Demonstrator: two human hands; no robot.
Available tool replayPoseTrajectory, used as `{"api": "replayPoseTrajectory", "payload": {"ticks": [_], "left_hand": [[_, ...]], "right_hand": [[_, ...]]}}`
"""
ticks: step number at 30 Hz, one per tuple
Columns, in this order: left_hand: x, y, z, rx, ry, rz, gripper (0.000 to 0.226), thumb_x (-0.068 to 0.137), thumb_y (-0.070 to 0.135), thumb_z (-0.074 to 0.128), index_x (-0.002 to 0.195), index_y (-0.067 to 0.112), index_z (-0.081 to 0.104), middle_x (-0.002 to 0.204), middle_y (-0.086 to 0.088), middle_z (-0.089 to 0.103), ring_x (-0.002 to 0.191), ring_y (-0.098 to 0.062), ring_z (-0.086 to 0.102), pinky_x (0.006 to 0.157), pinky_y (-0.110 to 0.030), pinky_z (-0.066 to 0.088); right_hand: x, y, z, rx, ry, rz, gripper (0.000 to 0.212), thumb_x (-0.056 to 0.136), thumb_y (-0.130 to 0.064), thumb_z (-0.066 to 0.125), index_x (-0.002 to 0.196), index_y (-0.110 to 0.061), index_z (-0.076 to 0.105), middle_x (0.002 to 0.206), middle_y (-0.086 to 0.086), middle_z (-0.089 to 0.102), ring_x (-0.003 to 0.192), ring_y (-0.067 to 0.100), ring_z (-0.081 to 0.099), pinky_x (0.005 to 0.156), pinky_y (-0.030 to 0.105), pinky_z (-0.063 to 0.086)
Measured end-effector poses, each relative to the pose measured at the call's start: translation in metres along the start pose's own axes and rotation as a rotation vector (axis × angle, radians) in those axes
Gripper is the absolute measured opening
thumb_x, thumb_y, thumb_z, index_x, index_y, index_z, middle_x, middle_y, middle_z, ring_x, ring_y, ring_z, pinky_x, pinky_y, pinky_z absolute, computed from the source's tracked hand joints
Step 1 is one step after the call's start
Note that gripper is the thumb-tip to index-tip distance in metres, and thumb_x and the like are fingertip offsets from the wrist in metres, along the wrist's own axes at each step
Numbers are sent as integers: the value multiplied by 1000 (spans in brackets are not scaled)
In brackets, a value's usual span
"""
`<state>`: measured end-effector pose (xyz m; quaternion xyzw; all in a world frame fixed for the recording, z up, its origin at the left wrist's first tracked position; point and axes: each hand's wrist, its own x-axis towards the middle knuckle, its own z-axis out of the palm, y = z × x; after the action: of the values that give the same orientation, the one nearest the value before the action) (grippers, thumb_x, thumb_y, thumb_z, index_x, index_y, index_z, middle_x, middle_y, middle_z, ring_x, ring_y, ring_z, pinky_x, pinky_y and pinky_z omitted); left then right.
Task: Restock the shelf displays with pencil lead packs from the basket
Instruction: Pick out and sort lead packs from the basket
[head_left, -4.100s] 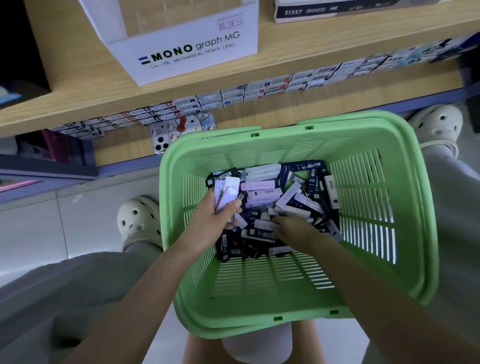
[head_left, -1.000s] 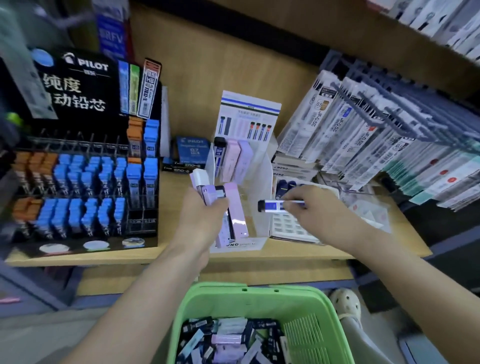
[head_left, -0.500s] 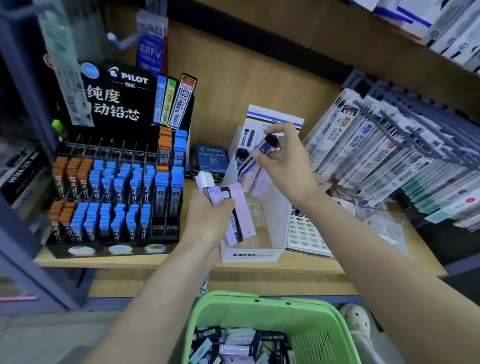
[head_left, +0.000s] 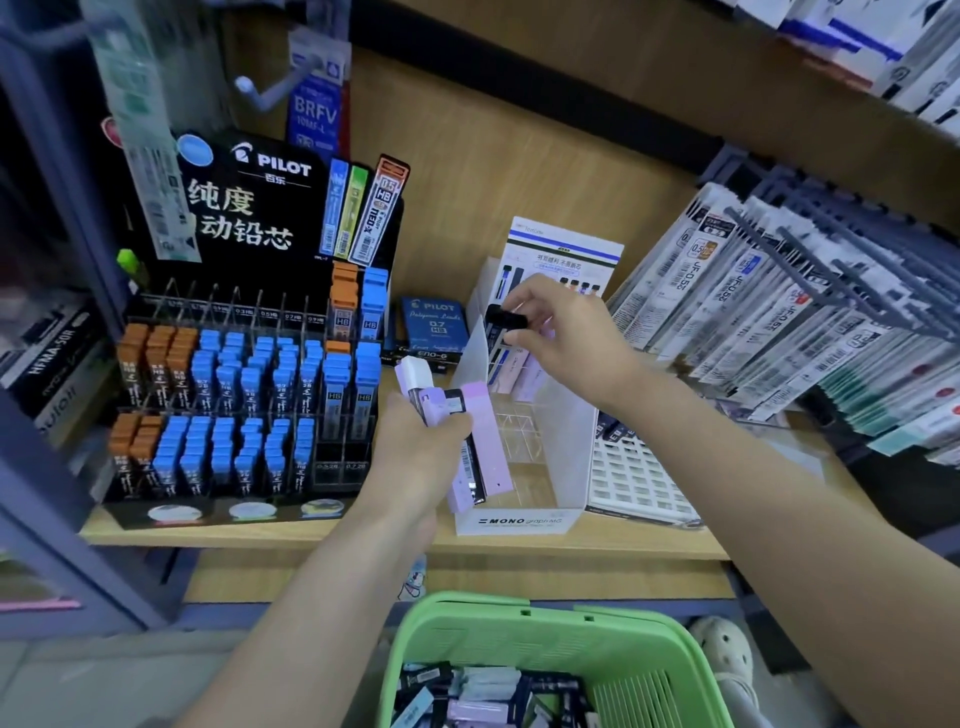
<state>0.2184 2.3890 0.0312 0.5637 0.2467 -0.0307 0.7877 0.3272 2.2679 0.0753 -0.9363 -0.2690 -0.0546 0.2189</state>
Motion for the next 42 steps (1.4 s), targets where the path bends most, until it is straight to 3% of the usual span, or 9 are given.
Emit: {"api": "replayPoseTrajectory", "payload": {"ticks": [4, 10, 16, 20, 24, 29, 34, 38, 42], "left_hand": [[0, -1, 0, 13, 2, -8, 18, 92, 2, 53, 109, 5, 48, 103, -17, 60, 76, -18, 55, 67, -28, 46], [1, -2, 1, 31, 5, -23, 22, 92, 4, 55, 114, 3, 49, 112, -19, 62, 91, -25, 61, 75, -32, 49], [1, -3, 1, 35, 1, -29, 23, 92, 4, 55, 114, 4, 49, 113, -20, 61, 93, -27, 61, 79, -34, 49], [-1, -2, 1, 49, -9, -14, 15, 92, 5, 56, 105, 7, 50, 114, -22, 60, 99, -30, 61, 85, -42, 51], [-1, -2, 1, 91, -37, 34, 14, 90, 7, 59, 102, 4, 52, 109, -23, 63, 97, -30, 63, 88, -45, 51], [-7, -5, 5, 137, -165, 88, 12, 91, 10, 60, 102, 11, 58, 89, -1, 70, 82, -9, 67, 70, -26, 50], [-11, -10, 12, 127, -179, 120, 9, 92, 5, 56, 96, 13, 57, 77, 7, 67, 53, 8, 61, 45, -6, 43], [-9, -15, 17, 118, -149, 82, 13, 94, 3, 53, 107, 3, 53, 77, -2, 67, 52, -2, 63, 44, -11, 47], [-10, -18, 23, 113, -142, 58, 12, 93, 4, 54, 105, 4, 53, 81, -4, 67, 54, -5, 63, 48, -14, 50]], "right_hand": [[5, 6, 7, -148, 65, -43, 17, 81, -11, 71, 97, -12, 67, 94, -3, 50, 87, 10, 42, 74, 20, 30], [6, 3, 10, -234, 140, -101, 18, 81, -12, 71, 98, -11, 67, 95, 5, 64, 88, 21, 57, 81, 32, 42], [0, -1, 11, -376, 197, -146, 17, 90, -12, 59, 104, -8, 69, 104, 9, 63, 97, 29, 54, 79, 30, 31], [-20, -16, 12, -80, 223, 6, 20, 98, -17, 46, 105, -9, 63, 100, 5, 55, 75, 15, 52, 70, 26, 38], [-48, -25, 14, 219, -31, 158, 14, 96, -22, 50, 98, -16, 62, 82, -10, 54, 61, -10, 48, 63, 10, 36], [-69, -22, 2, 548, -181, 364, 10, 86, -14, 66, 96, -13, 64, 79, 1, 62, 51, -3, 55, 59, 15, 52], [-80, -9, -28, 636, 3, 424, 11, 83, -7, 68, 86, -14, 60, 86, 10, 64, 62, 12, 65, 65, 21, 57], [-74, 8, -47, 557, 228, 395, 16, 82, -10, 70, 84, -18, 56, 88, 11, 67, 75, 21, 67, 71, 26, 56], [-56, 9, -44, 472, 319, 269, 17, 81, -11, 72, 83, -17, 56, 79, -3, 62, 72, 8, 60, 69, 17, 51]]}}
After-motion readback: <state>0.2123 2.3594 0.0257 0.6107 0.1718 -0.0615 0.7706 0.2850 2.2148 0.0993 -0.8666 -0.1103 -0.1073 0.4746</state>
